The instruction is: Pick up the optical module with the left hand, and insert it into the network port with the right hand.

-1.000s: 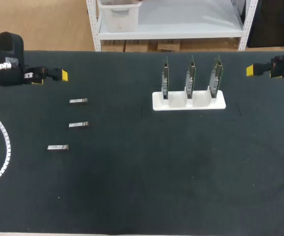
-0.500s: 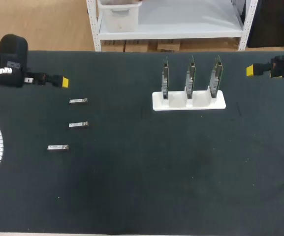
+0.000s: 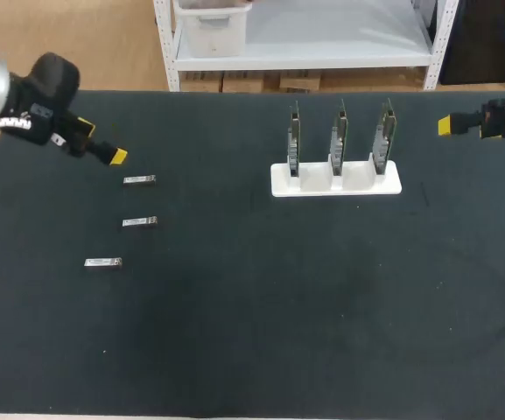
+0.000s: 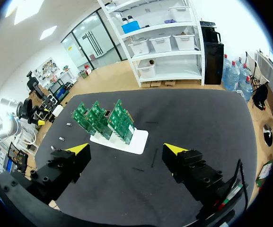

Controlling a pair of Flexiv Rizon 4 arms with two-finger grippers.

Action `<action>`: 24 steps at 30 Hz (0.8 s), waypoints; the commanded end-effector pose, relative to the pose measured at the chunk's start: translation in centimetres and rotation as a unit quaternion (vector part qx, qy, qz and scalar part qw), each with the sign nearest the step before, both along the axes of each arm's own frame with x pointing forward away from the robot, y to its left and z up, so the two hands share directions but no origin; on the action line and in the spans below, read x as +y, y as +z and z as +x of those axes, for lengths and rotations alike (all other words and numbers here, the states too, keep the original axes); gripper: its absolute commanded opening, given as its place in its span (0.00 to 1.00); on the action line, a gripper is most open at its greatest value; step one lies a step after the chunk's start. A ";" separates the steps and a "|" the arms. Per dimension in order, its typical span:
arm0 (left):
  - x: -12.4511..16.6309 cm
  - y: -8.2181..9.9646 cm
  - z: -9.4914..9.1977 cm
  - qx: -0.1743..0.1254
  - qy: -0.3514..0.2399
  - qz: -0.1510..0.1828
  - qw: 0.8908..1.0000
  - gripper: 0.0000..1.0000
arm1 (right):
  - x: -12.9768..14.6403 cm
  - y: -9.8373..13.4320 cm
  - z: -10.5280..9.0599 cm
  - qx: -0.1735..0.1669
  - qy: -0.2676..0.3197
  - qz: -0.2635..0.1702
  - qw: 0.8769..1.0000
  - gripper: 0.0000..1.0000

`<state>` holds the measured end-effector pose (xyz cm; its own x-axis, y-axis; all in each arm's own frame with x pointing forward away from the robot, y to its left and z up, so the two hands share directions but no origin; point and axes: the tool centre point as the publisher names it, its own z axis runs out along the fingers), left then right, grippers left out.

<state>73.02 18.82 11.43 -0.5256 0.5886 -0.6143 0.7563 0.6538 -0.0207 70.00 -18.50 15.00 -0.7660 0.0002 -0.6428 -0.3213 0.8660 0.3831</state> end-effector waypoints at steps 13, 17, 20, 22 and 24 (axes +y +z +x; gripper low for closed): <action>-0.2 -6.0 4.7 0.008 -0.210 0.252 0.945 1.00 | 0.0 0.0 0.0 0.000 0.000 0.000 1.000 1.00; 0.2 -7.0 5.2 0.017 -0.225 0.278 0.934 1.00 | 0.0 0.0 0.0 0.000 0.000 0.000 1.000 1.00; 0.4 -7.6 5.5 0.037 -0.232 0.293 0.927 1.00 | 0.0 0.0 0.0 0.000 0.000 0.000 1.000 1.00; 0.6 -8.0 5.5 0.079 -0.239 0.308 0.917 1.00 | 0.0 0.0 0.0 0.000 0.000 0.000 1.000 1.00; 0.7 -8.5 5.7 0.076 -0.236 0.315 0.916 1.00 | 0.0 0.0 0.0 0.000 0.000 0.000 1.000 1.00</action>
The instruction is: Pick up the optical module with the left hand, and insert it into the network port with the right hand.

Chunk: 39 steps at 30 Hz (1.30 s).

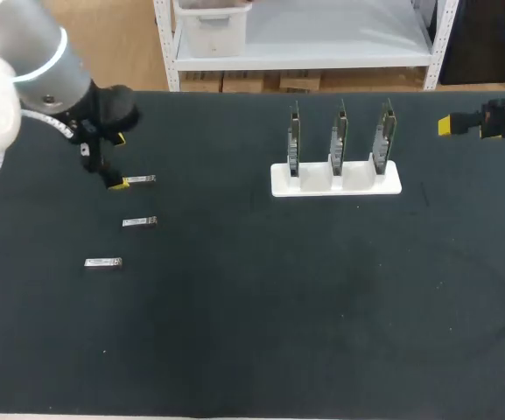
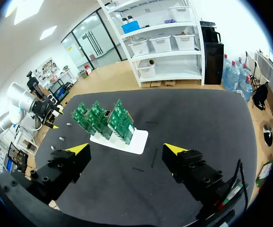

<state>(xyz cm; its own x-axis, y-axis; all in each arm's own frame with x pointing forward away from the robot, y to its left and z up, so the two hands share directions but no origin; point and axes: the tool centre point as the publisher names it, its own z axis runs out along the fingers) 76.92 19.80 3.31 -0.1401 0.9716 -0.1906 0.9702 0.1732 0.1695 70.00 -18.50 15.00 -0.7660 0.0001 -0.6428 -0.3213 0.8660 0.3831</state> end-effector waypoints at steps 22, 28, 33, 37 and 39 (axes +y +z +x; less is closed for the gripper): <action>-0.5 -4.4 1.7 0.088 0.013 0.110 0.990 1.00 | 0.0 0.0 0.0 0.000 0.000 0.000 1.000 1.00; -0.5 -4.7 1.7 0.097 0.019 0.107 0.989 1.00 | 0.0 0.0 0.0 0.000 0.000 0.000 1.000 1.00; -0.6 -5.0 1.7 0.104 0.018 0.103 0.989 0.67 | 0.0 0.0 0.0 0.000 0.000 0.000 1.000 1.00; -0.7 -5.1 1.7 0.105 0.018 0.104 0.989 0.00 | 0.0 0.0 0.0 0.000 0.000 0.000 1.000 1.00; -0.7 -5.1 1.7 0.105 0.015 0.104 0.989 0.00 | 0.0 0.0 0.0 0.000 0.000 0.000 1.000 1.00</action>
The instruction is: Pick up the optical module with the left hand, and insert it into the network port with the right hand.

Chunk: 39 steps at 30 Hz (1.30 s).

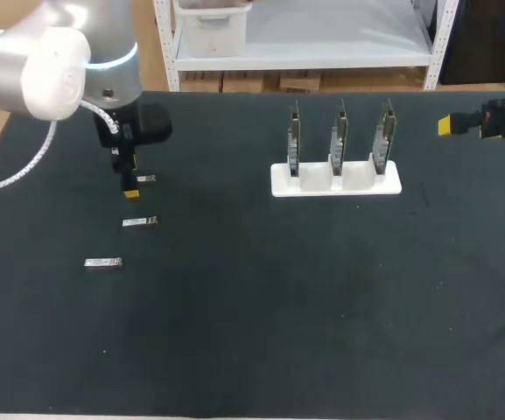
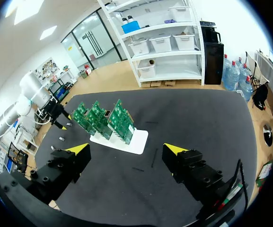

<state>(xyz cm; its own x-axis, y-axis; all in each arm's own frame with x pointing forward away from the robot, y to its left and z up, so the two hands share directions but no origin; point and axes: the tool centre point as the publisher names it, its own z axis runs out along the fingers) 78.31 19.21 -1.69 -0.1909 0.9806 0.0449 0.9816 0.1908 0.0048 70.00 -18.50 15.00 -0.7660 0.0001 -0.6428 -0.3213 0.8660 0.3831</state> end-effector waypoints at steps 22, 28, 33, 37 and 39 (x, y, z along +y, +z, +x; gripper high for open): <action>-1.0 2.5 0.8 -0.003 0.035 -0.072 0.997 0.00 | 0.0 0.0 0.0 0.000 0.000 0.000 1.000 1.00; -3.9 7.7 1.2 -0.016 0.070 -0.223 0.972 0.00 | 0.0 0.0 0.0 0.000 0.000 0.000 1.000 1.00; -6.2 12.3 1.4 -0.031 0.080 -0.334 0.939 0.00 | 0.0 0.0 0.0 0.000 0.000 0.000 1.000 1.00; -7.8 15.4 1.0 -0.047 0.079 -0.409 0.908 0.00 | 0.0 0.0 0.0 0.000 0.000 0.000 1.000 1.00; -8.6 16.7 0.9 -0.050 0.082 -0.436 0.895 0.00 | 0.0 0.0 0.0 0.000 0.000 0.000 1.000 1.00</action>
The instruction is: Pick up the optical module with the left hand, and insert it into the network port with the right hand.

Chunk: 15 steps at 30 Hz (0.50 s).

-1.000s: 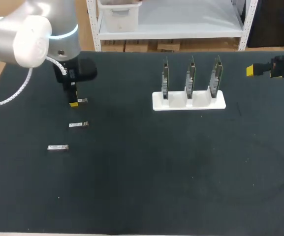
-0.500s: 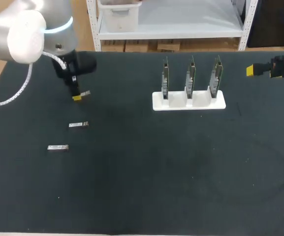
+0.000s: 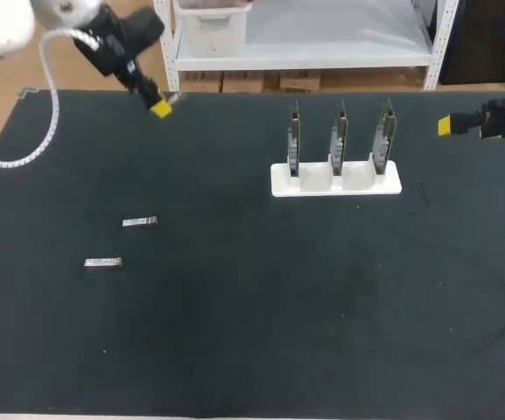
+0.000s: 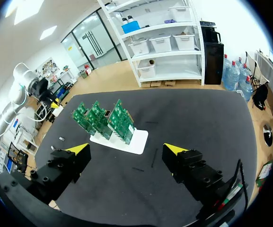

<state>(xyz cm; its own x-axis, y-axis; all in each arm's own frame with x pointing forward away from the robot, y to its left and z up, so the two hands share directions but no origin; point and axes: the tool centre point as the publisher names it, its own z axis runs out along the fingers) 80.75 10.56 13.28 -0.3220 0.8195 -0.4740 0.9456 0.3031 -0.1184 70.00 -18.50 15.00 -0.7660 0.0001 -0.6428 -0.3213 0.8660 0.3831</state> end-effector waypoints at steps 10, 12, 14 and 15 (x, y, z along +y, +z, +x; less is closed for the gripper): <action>-3.7 6.4 -1.5 -0.045 0.044 -0.274 0.960 0.00 | 0.0 0.0 0.0 0.000 0.000 0.000 1.000 1.00; -4.6 7.1 -1.6 -0.042 0.041 -0.302 0.951 0.00 | 0.0 0.0 0.0 0.000 0.000 0.000 1.000 1.00; -5.7 8.0 -1.8 -0.048 0.033 -0.323 0.945 0.00 | 0.0 0.0 0.0 0.000 0.000 0.000 1.000 1.00; -6.3 8.5 -2.0 -0.047 0.025 -0.332 0.942 0.00 | 0.0 0.0 0.0 0.000 0.000 0.000 1.000 1.00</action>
